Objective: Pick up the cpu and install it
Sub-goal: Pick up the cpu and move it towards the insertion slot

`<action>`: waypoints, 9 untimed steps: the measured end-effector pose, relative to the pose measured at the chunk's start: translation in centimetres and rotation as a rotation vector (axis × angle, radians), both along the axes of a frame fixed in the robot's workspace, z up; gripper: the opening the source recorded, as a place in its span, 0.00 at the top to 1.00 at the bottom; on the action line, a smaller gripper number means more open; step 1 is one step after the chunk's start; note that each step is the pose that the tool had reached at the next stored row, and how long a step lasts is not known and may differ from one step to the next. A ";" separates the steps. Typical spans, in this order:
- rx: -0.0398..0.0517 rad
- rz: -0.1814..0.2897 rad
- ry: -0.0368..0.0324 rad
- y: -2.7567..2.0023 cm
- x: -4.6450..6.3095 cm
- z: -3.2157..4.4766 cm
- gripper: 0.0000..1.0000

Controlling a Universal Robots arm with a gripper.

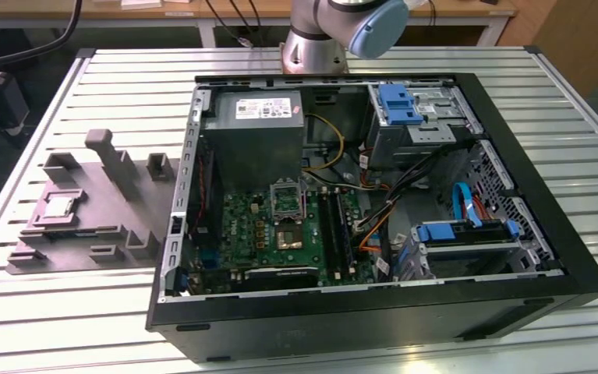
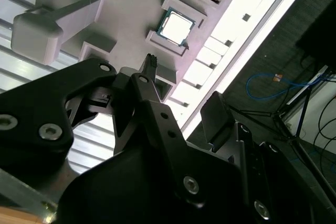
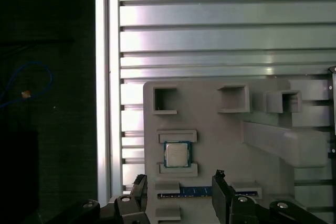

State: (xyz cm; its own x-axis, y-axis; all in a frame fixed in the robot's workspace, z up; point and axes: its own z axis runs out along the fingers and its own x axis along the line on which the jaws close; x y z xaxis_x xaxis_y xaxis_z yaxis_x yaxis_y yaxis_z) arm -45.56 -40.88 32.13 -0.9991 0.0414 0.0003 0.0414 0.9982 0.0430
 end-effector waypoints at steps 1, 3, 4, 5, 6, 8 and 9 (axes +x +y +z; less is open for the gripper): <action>0.0000 0.000 0.0000 0.00 0.0 -0.02 0.40; -0.0001 0.000 0.0000 0.00 0.0 -0.07 0.40; 0.0000 0.000 0.0000 0.00 0.0 -0.10 0.40; 0.0000 0.000 -0.0001 0.00 0.0 -0.12 0.40; 0.0000 0.000 -0.0001 0.00 0.0 -0.16 0.40; 0.0000 0.000 0.0000 0.00 0.0 -0.22 0.40; 0.0001 0.000 -0.0001 0.00 0.0 -0.27 0.40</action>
State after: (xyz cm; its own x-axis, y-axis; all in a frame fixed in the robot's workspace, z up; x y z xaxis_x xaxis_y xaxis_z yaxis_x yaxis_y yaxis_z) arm -45.55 -40.88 31.86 -0.9991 0.0414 0.0002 0.0414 0.9982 0.0430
